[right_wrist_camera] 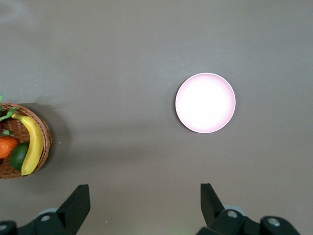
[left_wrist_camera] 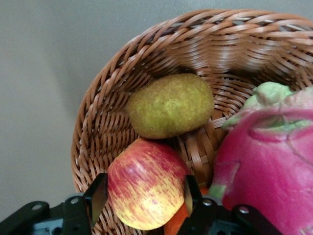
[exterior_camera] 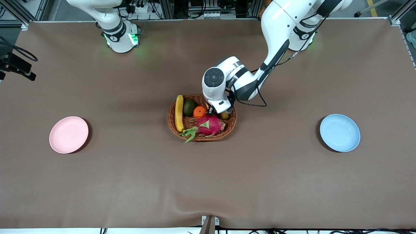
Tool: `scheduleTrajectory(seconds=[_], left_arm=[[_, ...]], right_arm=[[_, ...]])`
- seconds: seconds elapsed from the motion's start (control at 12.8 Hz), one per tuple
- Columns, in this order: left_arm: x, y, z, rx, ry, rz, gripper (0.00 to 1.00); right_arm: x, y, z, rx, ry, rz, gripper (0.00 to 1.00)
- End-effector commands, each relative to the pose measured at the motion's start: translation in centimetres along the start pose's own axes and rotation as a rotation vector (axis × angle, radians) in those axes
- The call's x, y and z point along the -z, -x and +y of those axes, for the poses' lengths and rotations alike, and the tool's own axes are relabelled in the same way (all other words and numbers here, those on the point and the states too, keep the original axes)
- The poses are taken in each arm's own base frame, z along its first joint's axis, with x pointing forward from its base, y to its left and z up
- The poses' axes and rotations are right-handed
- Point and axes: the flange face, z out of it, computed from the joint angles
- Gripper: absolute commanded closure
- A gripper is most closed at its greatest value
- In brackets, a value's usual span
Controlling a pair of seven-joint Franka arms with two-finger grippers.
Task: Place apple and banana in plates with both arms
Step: 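Lower the left gripper into the basket and grasp the red apple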
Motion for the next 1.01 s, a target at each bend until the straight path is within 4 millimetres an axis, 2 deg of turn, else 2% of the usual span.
scheduleTrajectory(seconds=[0.0, 0.16, 0.47, 0.7, 0.78, 0.94], left_arm=[[-0.6, 0.2, -0.4, 0.035, 0.022, 0.006, 1.00], [0.8, 0.1, -0.2, 0.034, 0.039, 0.001, 1.00], [8.0, 0.1, -0.2, 0.035, 0.097, -0.011, 1.00], [12.9, -0.7, -0.7, -0.008, 0.086, 0.039, 1.00], [14.8, -1.3, -0.9, -0.058, 0.083, 0.055, 1.00], [18.7, -4.9, -0.4, -0.128, 0.092, 0.072, 1.00]], right_arm=[[0.2, -0.1, 0.0, 0.004, -0.014, -0.003, 0.00], [0.2, -0.1, 0.2, 0.001, -0.014, -0.003, 0.00], [0.4, -0.2, 0.4, -0.002, -0.014, 0.005, 0.00], [0.5, -0.2, 0.0, 0.004, -0.012, 0.014, 0.00], [0.5, -0.3, 0.0, 0.000, -0.009, 0.015, 0.00], [0.1, -0.7, -0.4, 0.012, -0.016, 0.014, 0.00]])
